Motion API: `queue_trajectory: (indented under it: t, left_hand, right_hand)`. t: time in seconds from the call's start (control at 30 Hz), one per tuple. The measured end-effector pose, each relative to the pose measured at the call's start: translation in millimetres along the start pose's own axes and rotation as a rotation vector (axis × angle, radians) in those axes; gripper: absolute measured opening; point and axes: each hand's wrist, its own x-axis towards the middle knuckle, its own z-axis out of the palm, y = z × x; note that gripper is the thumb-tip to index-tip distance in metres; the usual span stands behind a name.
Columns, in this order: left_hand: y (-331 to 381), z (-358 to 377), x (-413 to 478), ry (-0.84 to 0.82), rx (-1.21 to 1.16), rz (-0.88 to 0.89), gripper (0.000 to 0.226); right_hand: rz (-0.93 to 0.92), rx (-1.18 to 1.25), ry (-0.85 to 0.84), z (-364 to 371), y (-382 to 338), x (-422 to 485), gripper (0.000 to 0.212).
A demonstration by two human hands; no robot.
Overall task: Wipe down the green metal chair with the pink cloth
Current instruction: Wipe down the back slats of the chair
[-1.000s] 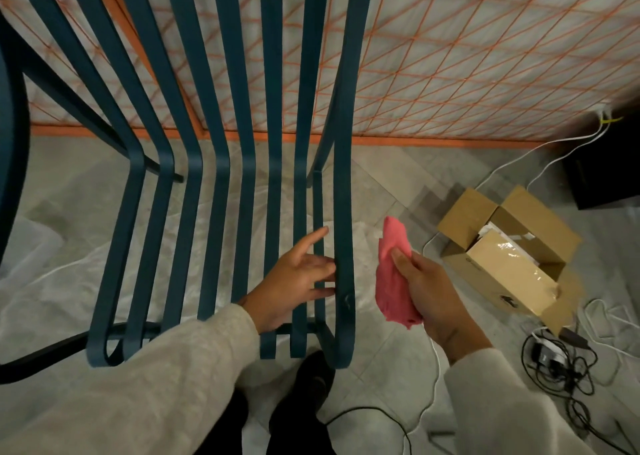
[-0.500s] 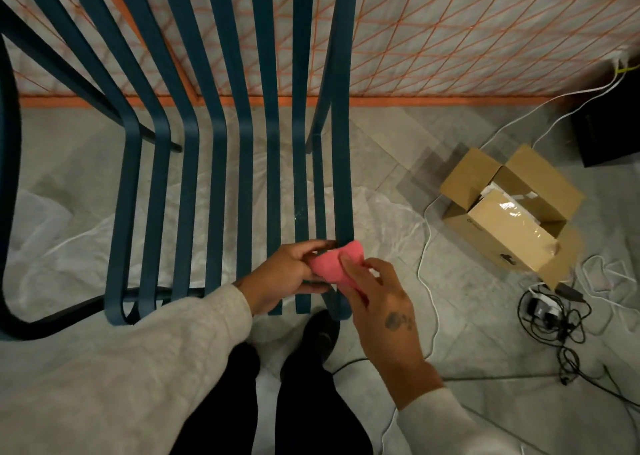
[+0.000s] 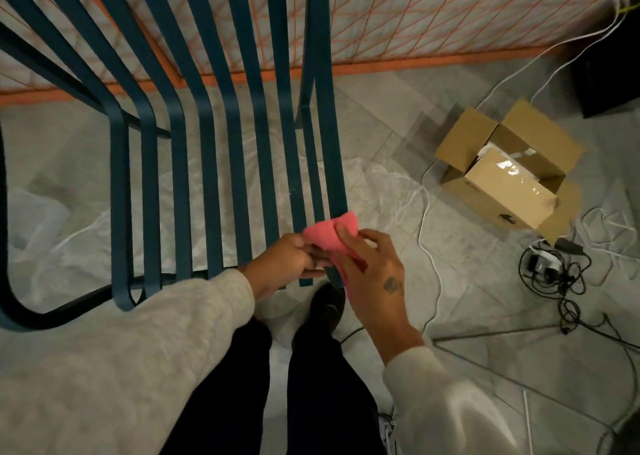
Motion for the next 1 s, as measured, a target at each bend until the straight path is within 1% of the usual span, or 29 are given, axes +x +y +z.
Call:
queue_trajectory:
  t: [0.1,0.23,0.37,0.5,0.57,0.6,0.67,0.7,0.73,0.77,0.83,0.87,0.93,1.0]
  left_hand:
    - [-4.2,2.9,1.9,0.004,-0.010,-0.038,0.048]
    - [-7.3,4.3,5.7,-0.023,-0.056,-0.074,0.050]
    - [-6.6,2.1,6.6,-0.034,-0.023,-0.087,0.052]
    - [-7.2,-1.9,3.8,-0.070,0.055,-0.072,0.048]
    - [-7.6,-3.9,3.7,-0.069,0.075,-0.050,0.054]
    - [-8.1,-4.7,3.0,-0.072,0.088,-0.036,0.058]
    - [-10.8,-5.2,1.7,-0.089,0.094,-0.016,0.060]
    - [-12.4,-4.6,0.6,-0.099,0.089,-0.009,0.060]
    - [-14.1,-3.5,0.0,-0.100,0.090,-0.002,0.059]
    - [-15.1,-3.4,-0.3,-0.097,0.095,0.006,0.059]
    - [-18.4,-0.5,-0.4,-0.077,0.128,0.028,0.060]
    - [-20.9,1.4,-0.2,-0.067,0.147,0.041,0.061]
    - [-25.5,7.4,-1.8,-0.043,0.167,0.071,0.061]
    - [-31.7,14.4,-4.1,0.014,0.144,0.095,0.056]
  right_hand:
    - [0.084,0.082,0.079,7.6,0.9,-14.6,0.045]
    - [0.192,0.113,0.105,9.6,-20.5,18.3,0.036]
    - [0.180,0.085,0.115,11.4,-24.5,18.5,0.037]
    - [0.139,0.096,0.225,22.1,-6.8,-30.9,0.038]
    - [0.159,0.137,0.271,24.4,0.0,-52.9,0.033]
    - [0.223,0.203,0.294,23.7,0.0,-60.1,0.033]
    - [0.451,0.393,0.323,19.6,-2.0,-68.5,0.029]
    - [0.547,0.450,0.349,16.5,-1.7,-72.4,0.028]
    - [0.596,0.471,0.383,12.6,0.1,-75.3,0.026]
    - [0.606,0.469,0.414,8.6,-0.3,-76.6,0.023]
    - [0.532,0.456,0.413,2.6,-5.0,-76.3,0.021]
    - [0.470,0.451,0.388,2.3,-8.8,-73.3,0.024]
    - [0.338,0.360,0.308,5.3,-15.5,-63.1,0.036]
    - [0.197,0.239,0.250,11.7,-16.7,-50.3,0.036]
